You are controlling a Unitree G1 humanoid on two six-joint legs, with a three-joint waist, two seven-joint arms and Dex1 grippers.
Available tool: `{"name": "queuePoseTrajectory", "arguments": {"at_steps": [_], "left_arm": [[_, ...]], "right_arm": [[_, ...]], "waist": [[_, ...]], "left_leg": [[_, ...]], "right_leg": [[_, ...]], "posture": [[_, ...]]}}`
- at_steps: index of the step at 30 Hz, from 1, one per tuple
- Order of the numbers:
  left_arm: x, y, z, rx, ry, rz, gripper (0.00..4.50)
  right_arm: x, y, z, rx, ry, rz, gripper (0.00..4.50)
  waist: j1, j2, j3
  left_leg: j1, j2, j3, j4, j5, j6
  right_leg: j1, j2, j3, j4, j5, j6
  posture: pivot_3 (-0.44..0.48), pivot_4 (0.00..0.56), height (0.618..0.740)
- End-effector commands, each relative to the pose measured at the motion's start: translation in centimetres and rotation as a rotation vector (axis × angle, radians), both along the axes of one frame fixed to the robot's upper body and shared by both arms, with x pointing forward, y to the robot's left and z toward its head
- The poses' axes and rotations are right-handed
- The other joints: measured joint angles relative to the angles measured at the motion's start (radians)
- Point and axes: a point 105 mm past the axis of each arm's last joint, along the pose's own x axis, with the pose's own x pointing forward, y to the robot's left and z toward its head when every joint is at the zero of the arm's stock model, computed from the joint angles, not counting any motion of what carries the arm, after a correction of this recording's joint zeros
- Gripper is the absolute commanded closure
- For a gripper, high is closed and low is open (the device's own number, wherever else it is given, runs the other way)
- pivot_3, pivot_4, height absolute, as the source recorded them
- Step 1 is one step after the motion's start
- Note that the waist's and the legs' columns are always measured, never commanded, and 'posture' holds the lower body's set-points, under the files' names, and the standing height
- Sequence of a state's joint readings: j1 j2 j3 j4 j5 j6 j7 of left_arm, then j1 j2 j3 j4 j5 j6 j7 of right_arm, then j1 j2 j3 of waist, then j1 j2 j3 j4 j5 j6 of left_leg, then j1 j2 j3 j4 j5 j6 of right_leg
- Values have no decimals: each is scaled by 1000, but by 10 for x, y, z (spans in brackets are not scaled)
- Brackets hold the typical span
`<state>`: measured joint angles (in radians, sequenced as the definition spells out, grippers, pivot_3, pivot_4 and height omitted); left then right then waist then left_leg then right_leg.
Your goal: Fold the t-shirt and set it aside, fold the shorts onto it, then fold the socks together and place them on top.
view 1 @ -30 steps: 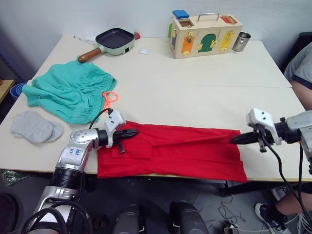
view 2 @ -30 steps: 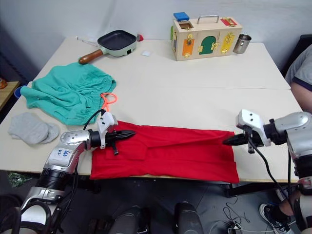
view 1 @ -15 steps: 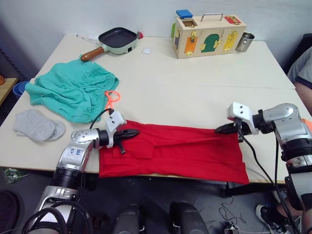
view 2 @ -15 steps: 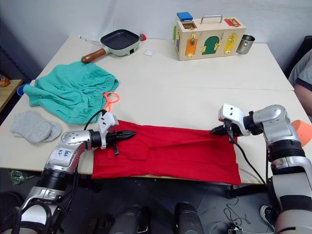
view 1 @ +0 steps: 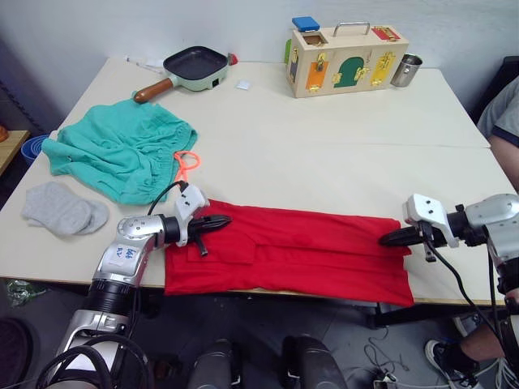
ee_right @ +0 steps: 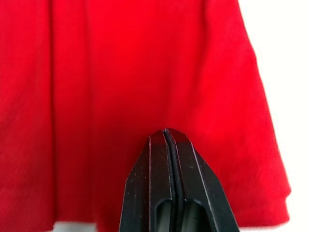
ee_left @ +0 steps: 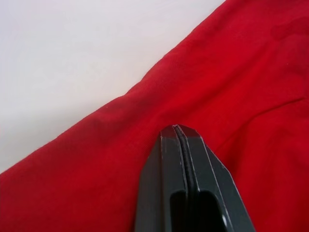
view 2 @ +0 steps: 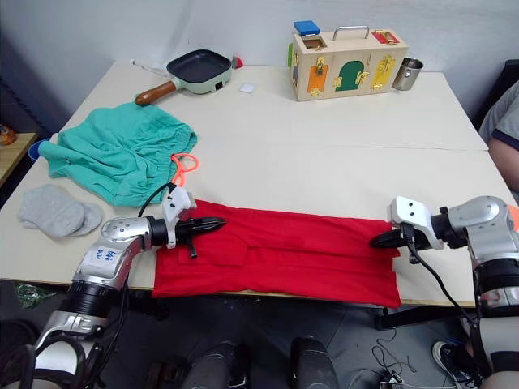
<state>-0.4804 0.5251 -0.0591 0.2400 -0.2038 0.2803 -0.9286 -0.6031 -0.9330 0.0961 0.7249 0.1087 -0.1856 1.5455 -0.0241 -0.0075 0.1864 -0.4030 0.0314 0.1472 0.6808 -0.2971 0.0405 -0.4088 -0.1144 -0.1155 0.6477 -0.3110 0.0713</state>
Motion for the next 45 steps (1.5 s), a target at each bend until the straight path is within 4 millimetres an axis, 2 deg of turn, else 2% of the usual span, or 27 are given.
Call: {"name": "queuePoseTrajectory", "arguments": {"at_steps": [1, 3, 7, 12, 16, 19, 21, 23, 25, 29, 32, 38, 40, 45], "left_arm": [[-5, 9, 6, 0, -21, 3, 4500], [-8, 9, 13, -34, -38, -16, 4500], [-10, 6, 22, -91, -53, -17, 4500], [-3, -10, 27, -165, -80, 48, 4500], [2, -16, 22, -189, -64, 123, 4500], [6, -14, 16, -198, -57, 202, 4500], [16, -6, 11, -217, -43, 328, 4500], [21, 1, 0, -150, -39, 395, 4500], [25, 7, -3, -145, -35, 448, 4500], [29, 22, -7, -83, -65, 511, 4500], [30, 30, -8, -100, -63, 544, 4500], [31, 42, -1, -140, -97, 579, 4500], [30, 43, 6, -131, -149, 549, 4500], [26, 42, 20, -179, -193, 469, 4500]], "right_arm": [[6, 3, 25, 202, -144, -58, 4484], [7, 22, 36, 324, -194, -21, 4484], [4, 60, 33, 443, -194, -19, 4484], [-3, 132, 21, 590, -199, -66, 4484], [-2, 160, 6, 592, -224, -174, 4484], [4, 169, -1, 586, -269, -258, 4484], [14, 165, -3, 576, -306, -333, 4484], [25, 151, -9, 548, -319, -434, 4484], [28, 138, -17, 508, -324, -464, 4484], [36, 103, -28, 461, -354, -571, 4484], [38, 74, -32, 465, -366, -663, 4484], [30, 28, -38, 487, -409, -738, 4484], [30, 13, -37, 496, -423, -785, 4484], [25, -13, -33, 506, -377, -819, 4484]], "waist": [[-1, 0, 0], [-7, 0, 0], [-3, 0, 0], [9, 0, 0], [20, 0, 0], [20, -1, 0], [21, -1, 0], [20, -1, -1], [20, -1, -1], [20, -3, -2], [19, -5, -5], [19, -6, -5], [19, -6, -6], [20, -7, -6]], "left_leg": [[0, 0, 0, 0, 0, 0], [1, 0, 0, 0, 0, 0], [2, 2, 0, 0, 1, -1], [1, 0, -1, 0, 0, -1], [0, 0, -1, 0, 0, -1], [0, -1, 0, 0, 0, 0], [0, -1, 0, 0, 0, 0], [0, -1, 0, 0, 0, 0], [0, -1, 0, 0, 0, 0], [1, 0, 0, -1, 0, 0], [3, 0, 0, -1, 0, 0], [8, 0, 1, -4, 0, 0], [17, 0, 1, -9, -1, 0], [18, -1, 0, -15, -1, -1]], "right_leg": [[0, 0, 0, 0, 0, 0], [0, 0, 1, 0, 0, 0], [0, 1, 1, 2, 0, 0], [0, -1, 1, 3, 0, 0], [-2, -1, 2, 3, 0, 0], [-1, -1, 2, 3, 0, 0], [-2, -1, 2, 3, 0, 0], [-2, -1, 2, 3, 0, 0], [-2, 0, 2, 3, 0, 0], [-1, 0, 2, 3, 0, 0], [1, 0, 2, 2, 0, 0], [6, 0, 2, 0, 0, 0], [15, 0, 2, -5, 0, 0], [15, 0, 2, -8, 0, 0]], "posture": [[0, 150, 740], [0, 150, 740], [0, 150, 740], [0, 150, 740], [0, 150, 740], [0, 150, 740], [0, 150, 740], [0, 150, 740], [0, 150, 740], [0, 150, 740], [0, 150, 740], [0, 150, 740], [0, 150, 740], [0, 150, 740]]}}
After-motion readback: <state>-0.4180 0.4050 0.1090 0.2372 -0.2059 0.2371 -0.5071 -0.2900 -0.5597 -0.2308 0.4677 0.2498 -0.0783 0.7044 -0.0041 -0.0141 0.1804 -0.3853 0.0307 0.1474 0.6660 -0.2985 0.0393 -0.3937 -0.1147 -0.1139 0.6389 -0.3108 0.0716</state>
